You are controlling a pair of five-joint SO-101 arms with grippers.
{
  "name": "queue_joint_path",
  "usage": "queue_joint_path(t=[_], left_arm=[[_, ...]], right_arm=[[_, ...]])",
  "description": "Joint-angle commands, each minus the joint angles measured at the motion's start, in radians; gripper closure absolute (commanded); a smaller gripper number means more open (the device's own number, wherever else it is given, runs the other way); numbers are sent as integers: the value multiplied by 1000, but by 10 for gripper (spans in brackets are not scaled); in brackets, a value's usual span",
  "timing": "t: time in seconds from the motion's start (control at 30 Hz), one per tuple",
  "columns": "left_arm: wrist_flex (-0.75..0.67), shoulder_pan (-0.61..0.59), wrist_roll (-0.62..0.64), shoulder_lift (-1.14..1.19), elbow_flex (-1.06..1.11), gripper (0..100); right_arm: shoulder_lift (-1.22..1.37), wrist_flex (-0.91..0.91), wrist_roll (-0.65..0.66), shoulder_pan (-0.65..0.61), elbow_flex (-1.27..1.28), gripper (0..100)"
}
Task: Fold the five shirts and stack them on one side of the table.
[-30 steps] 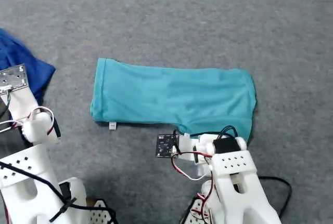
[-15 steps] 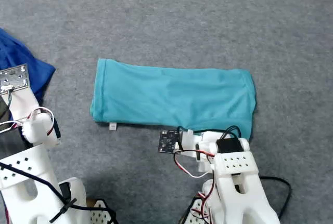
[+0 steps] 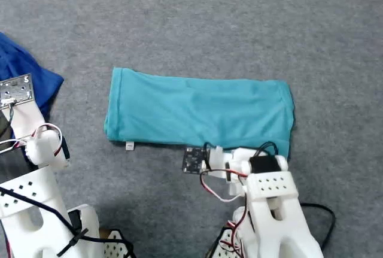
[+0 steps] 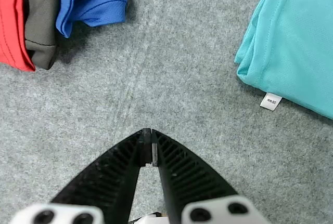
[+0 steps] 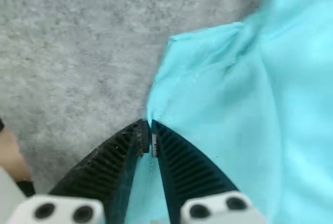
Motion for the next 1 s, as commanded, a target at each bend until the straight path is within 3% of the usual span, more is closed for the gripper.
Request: queue_joint_path(t=[0.0, 0.33, 0.53, 0.97], left_arm=[[6, -11, -5, -15, -8, 981], [6, -11, -5, -15, -8, 981], [6, -11, -5, -15, -8, 981], [6, -8, -5, -15, -8, 981]], right_arm=[[-5, 49, -14, 22, -147, 994], [-4, 41, -11, 28, -338, 994], [25, -44, 43, 107, -366, 994], [598, -48, 55, 203, -796, 994]])
